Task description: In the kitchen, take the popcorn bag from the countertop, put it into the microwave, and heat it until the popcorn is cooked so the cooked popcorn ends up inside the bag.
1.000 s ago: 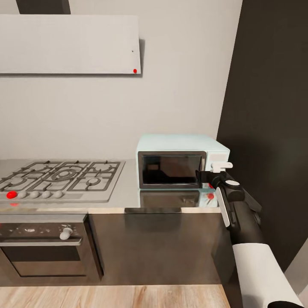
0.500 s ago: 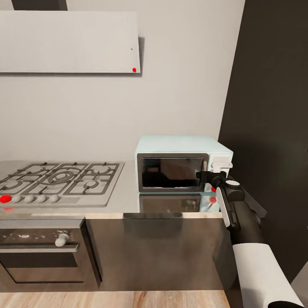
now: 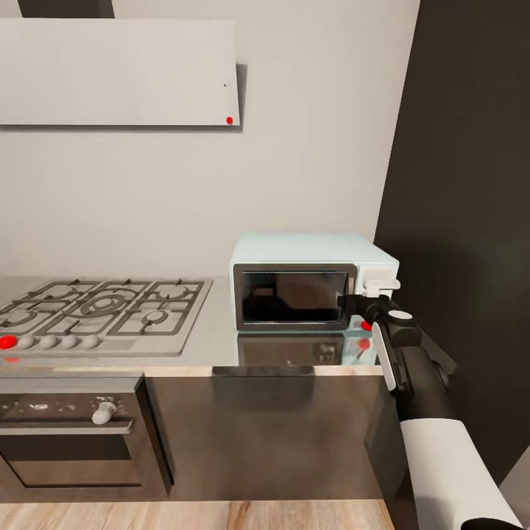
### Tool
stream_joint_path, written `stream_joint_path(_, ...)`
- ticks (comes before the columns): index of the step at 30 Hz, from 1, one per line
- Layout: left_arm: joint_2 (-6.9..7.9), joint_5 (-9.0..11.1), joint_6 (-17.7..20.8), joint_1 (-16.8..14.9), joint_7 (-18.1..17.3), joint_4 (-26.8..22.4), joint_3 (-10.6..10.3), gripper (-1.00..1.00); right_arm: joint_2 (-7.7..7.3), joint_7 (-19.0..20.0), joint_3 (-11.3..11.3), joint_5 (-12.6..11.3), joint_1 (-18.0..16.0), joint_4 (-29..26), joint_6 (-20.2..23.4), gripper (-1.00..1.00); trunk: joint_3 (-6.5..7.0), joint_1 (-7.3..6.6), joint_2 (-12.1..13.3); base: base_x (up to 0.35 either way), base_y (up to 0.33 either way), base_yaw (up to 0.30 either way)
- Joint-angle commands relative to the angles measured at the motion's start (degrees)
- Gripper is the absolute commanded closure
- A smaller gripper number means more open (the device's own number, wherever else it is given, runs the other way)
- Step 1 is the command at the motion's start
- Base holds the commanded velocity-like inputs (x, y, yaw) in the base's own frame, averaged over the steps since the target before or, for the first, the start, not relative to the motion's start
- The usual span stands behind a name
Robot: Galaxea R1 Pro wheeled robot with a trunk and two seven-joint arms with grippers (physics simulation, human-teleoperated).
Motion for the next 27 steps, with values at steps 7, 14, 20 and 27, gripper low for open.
stream_joint_path(7, -0.04, 0.05, -0.12, -0.01, 0.03, -0.02, 0.36, -1.00, 0.03, 0.21, -0.08, 0.53, -0.05, -0.07, 0.31, -1.00, -0.06, 0.00, -0.03, 0.000, 0.021, 0.000)
stream_joint_path(14, -0.04, 0.05, -0.11, 0.00, 0.03, -0.02, 0.36, -1.00, 0.03, 0.26, -0.09, 0.53, -0.08, -0.07, 0.32, -1.00, -0.06, 0.00, -0.03, 0.001, 0.058, 0.000)
stream_joint_path(20, 0.05, 0.05, -0.12, -0.02, 0.02, -0.02, 0.34, -1.00, 0.03, 0.25, -0.09, 0.45, -0.06, -0.07, 0.32, -1.00, -0.06, 0.00, -0.03, 0.068, 0.001, 0.000)
stream_joint_path(27, -0.03, 0.05, -0.12, -0.02, 0.03, -0.02, 0.35, -1.00, -0.05, 0.29, -0.09, 0.45, -0.07, -0.05, 0.32, -1.00, -0.06, 0.00, -0.03, 0.003, 0.000, 0.000)
